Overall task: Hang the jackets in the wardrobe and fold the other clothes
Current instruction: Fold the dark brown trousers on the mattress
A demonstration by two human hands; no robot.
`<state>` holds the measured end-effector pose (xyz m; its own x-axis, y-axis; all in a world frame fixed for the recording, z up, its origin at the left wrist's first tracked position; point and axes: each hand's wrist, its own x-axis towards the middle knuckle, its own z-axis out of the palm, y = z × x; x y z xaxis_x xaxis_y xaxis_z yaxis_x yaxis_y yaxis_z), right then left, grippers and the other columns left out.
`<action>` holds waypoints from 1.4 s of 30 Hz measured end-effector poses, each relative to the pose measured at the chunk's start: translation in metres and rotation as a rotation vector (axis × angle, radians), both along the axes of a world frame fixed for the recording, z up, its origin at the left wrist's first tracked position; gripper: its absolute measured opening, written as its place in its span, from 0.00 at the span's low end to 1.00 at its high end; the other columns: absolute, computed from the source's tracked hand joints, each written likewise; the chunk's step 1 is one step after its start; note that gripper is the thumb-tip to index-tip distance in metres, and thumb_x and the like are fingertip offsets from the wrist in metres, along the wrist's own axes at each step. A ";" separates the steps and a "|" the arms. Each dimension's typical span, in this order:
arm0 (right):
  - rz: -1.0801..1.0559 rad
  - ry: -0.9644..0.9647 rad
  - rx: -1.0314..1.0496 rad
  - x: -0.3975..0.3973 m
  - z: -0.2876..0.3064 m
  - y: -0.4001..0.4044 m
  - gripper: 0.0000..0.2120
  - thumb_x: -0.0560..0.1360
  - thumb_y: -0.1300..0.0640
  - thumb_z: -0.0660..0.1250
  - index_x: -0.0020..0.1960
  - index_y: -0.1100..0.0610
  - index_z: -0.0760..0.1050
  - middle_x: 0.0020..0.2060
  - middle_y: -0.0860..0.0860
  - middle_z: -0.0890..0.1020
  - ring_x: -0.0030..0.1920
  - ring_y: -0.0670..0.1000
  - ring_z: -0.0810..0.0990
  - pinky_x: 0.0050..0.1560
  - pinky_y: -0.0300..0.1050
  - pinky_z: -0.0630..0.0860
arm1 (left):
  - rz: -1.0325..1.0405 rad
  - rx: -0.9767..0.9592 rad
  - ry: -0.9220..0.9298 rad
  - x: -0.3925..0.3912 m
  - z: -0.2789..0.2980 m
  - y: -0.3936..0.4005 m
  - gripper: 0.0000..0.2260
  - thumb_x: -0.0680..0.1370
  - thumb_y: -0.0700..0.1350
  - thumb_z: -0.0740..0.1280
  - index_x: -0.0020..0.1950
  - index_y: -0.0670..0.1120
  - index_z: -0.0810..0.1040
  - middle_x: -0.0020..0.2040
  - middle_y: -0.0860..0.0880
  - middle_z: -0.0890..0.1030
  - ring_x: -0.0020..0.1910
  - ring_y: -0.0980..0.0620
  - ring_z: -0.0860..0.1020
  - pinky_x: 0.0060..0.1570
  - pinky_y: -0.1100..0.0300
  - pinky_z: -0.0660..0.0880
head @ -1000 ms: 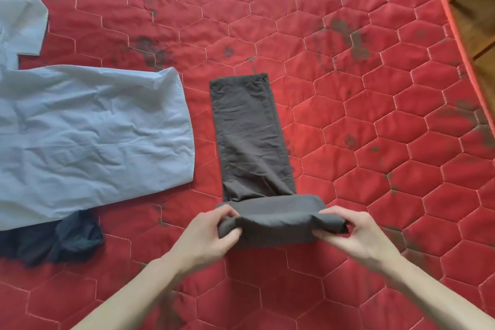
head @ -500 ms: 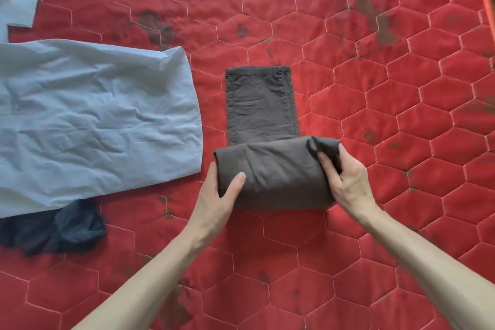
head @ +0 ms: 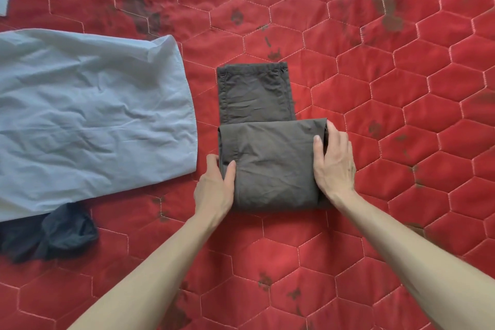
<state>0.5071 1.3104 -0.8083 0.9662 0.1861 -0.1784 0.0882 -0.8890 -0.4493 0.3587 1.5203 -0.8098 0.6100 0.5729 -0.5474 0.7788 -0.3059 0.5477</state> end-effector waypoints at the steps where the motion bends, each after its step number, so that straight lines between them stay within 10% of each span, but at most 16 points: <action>1: 0.066 -0.023 0.016 -0.005 0.001 -0.002 0.26 0.86 0.50 0.60 0.81 0.59 0.63 0.70 0.59 0.74 0.66 0.62 0.73 0.68 0.56 0.68 | 0.015 0.009 0.005 -0.001 0.000 -0.003 0.15 0.85 0.58 0.59 0.62 0.47 0.67 0.49 0.38 0.84 0.51 0.33 0.81 0.49 0.46 0.73; 9: 0.391 0.015 0.162 -0.026 -0.011 -0.016 0.34 0.84 0.52 0.64 0.84 0.62 0.54 0.81 0.58 0.63 0.81 0.55 0.62 0.81 0.52 0.61 | 0.190 -0.108 -0.109 -0.027 0.001 -0.015 0.15 0.79 0.64 0.67 0.46 0.53 0.80 0.41 0.59 0.85 0.44 0.58 0.83 0.49 0.53 0.78; 13: 0.488 -0.017 0.129 -0.023 -0.017 -0.014 0.34 0.84 0.52 0.64 0.84 0.62 0.54 0.81 0.61 0.62 0.82 0.57 0.61 0.80 0.57 0.63 | 0.076 -0.112 -0.228 -0.044 -0.007 -0.013 0.14 0.83 0.54 0.68 0.46 0.43 0.79 0.41 0.47 0.84 0.41 0.45 0.80 0.46 0.45 0.77; 17: 0.455 -0.229 -0.121 -0.024 -0.015 -0.008 0.34 0.84 0.50 0.64 0.84 0.62 0.56 0.83 0.62 0.57 0.83 0.59 0.57 0.79 0.61 0.63 | 0.089 -0.089 -0.238 -0.035 -0.006 -0.014 0.05 0.83 0.54 0.67 0.53 0.54 0.78 0.47 0.63 0.85 0.47 0.61 0.83 0.49 0.63 0.76; 22: 0.662 -0.338 -0.141 -0.029 -0.022 0.001 0.31 0.86 0.45 0.58 0.84 0.57 0.57 0.84 0.55 0.57 0.84 0.55 0.54 0.79 0.61 0.62 | 0.026 0.214 -0.058 -0.022 -0.013 -0.018 0.18 0.84 0.61 0.59 0.56 0.45 0.70 0.40 0.39 0.82 0.43 0.32 0.81 0.41 0.48 0.70; 30: 0.438 -0.074 -0.144 -0.026 -0.030 0.010 0.37 0.83 0.35 0.55 0.86 0.51 0.49 0.85 0.58 0.47 0.84 0.59 0.51 0.83 0.54 0.53 | 0.045 0.420 0.000 -0.011 -0.013 -0.035 0.21 0.83 0.57 0.60 0.70 0.45 0.64 0.58 0.37 0.79 0.53 0.34 0.80 0.46 0.44 0.73; 35: 0.396 -0.125 -0.109 -0.050 -0.036 -0.008 0.33 0.84 0.41 0.57 0.85 0.50 0.53 0.85 0.55 0.50 0.85 0.56 0.50 0.81 0.60 0.57 | -0.651 0.677 -0.305 -0.033 -0.022 -0.023 0.34 0.77 0.34 0.58 0.84 0.47 0.60 0.82 0.40 0.62 0.82 0.40 0.60 0.80 0.39 0.57; 42: 0.655 -0.210 -0.201 -0.070 -0.047 -0.037 0.37 0.84 0.38 0.56 0.85 0.54 0.51 0.85 0.56 0.49 0.85 0.56 0.49 0.82 0.61 0.54 | -0.932 0.559 -0.253 -0.048 -0.036 -0.008 0.38 0.82 0.66 0.58 0.86 0.48 0.54 0.86 0.41 0.48 0.85 0.40 0.48 0.81 0.38 0.51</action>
<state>0.4371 1.2730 -0.8555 0.6850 0.7227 -0.0922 0.6988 -0.6875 -0.1975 0.3104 1.5128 -0.8459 0.9872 -0.0401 -0.1544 0.0015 -0.9654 0.2607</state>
